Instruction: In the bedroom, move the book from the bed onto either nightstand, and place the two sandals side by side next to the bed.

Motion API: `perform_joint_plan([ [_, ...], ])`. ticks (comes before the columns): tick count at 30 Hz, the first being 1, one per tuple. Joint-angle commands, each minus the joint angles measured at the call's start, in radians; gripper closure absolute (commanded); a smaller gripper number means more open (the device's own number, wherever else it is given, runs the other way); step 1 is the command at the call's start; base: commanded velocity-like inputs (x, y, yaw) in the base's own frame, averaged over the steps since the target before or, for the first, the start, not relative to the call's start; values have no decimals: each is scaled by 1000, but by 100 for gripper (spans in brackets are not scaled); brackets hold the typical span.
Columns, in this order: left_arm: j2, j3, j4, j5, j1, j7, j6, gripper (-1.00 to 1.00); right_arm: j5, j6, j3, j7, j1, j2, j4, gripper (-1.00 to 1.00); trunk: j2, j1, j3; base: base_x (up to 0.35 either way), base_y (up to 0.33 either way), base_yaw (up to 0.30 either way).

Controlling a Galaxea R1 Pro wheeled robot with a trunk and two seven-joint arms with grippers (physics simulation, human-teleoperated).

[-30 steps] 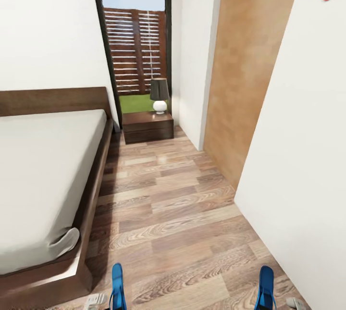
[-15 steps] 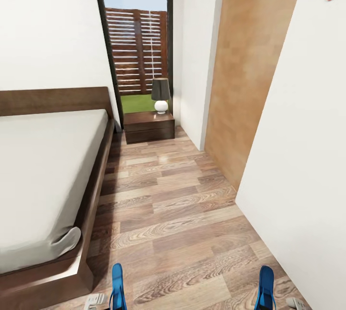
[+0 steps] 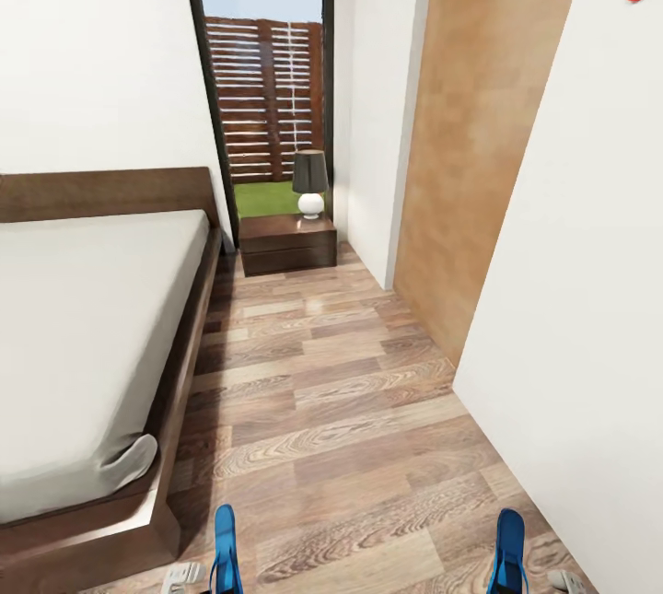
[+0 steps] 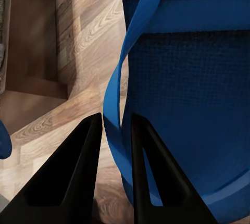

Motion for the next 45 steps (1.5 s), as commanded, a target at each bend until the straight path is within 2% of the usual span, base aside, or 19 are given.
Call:
perform_joint_plan([
  [1,0,0,1,-2,-1,-1,-9,100,-5,0,3,5,0,0,1,100,0,0,0,0,0,123],
  [12,0,0,2,-2,-1,-1,-9,100,-4,0,3,5,0,-1,1,100,0,0,6,0,0,163],
  [45,-6,0,3,-2,-1,-1,-9,100,-5,0,3,3,0,-1,1,100,0,0,6,0,0,3],
])
